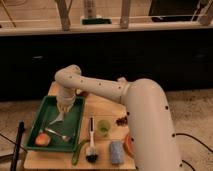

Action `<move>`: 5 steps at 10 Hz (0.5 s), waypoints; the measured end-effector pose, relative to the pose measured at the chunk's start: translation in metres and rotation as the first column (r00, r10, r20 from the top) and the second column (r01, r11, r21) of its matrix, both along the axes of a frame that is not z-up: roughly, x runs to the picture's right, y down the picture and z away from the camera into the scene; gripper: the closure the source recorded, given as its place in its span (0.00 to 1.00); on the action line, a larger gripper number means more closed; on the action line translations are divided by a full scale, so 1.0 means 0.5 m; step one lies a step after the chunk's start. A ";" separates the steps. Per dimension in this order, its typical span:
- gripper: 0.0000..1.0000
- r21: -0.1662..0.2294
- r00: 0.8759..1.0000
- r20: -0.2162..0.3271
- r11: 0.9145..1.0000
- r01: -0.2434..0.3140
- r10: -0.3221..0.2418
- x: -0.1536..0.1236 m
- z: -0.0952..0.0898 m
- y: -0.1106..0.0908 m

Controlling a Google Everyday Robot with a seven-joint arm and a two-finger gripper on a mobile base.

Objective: Place towel in tray

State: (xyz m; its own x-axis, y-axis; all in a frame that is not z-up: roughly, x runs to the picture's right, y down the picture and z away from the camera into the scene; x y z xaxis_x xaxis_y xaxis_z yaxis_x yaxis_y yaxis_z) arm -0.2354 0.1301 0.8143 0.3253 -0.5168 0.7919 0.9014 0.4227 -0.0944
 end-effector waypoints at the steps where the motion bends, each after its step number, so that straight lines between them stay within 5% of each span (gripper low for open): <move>1: 0.80 -0.001 1.000 0.000 1.000 0.006 -0.006 -0.004 0.001 -0.002; 5: 0.40 -0.003 1.000 -0.006 1.000 0.018 -0.018 -0.010 0.002 0.000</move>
State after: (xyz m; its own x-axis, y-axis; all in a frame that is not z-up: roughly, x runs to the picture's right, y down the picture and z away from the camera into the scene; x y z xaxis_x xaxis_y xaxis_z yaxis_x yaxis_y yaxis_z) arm -0.2403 0.1302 0.8155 0.3201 -0.5201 0.7918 0.9085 0.4056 -0.1009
